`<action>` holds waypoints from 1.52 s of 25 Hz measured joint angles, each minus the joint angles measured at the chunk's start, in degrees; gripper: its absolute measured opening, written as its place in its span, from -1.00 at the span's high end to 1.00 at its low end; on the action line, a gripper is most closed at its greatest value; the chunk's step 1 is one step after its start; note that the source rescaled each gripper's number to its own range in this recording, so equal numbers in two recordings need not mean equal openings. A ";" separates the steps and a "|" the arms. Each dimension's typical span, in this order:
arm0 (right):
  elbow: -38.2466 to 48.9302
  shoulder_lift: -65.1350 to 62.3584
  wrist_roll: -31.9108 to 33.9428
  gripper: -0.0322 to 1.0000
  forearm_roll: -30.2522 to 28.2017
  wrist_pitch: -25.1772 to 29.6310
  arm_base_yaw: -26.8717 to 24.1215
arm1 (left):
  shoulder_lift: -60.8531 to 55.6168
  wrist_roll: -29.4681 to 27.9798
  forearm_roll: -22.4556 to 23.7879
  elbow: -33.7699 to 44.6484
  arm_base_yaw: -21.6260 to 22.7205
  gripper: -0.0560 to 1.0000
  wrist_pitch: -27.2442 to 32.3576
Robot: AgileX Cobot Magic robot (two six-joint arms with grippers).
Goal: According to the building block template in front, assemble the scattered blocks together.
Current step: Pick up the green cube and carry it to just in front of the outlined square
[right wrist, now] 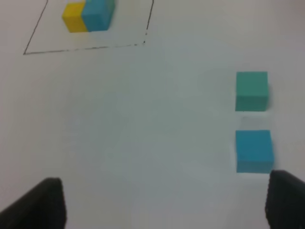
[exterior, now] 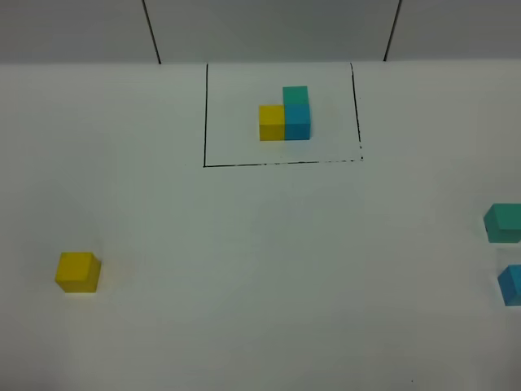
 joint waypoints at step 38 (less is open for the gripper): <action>-25.44 92.07 -24.09 -1.00 3.40 -16.80 -14.81 | 0.00 0.05 0.00 0.00 0.00 -0.28 0.00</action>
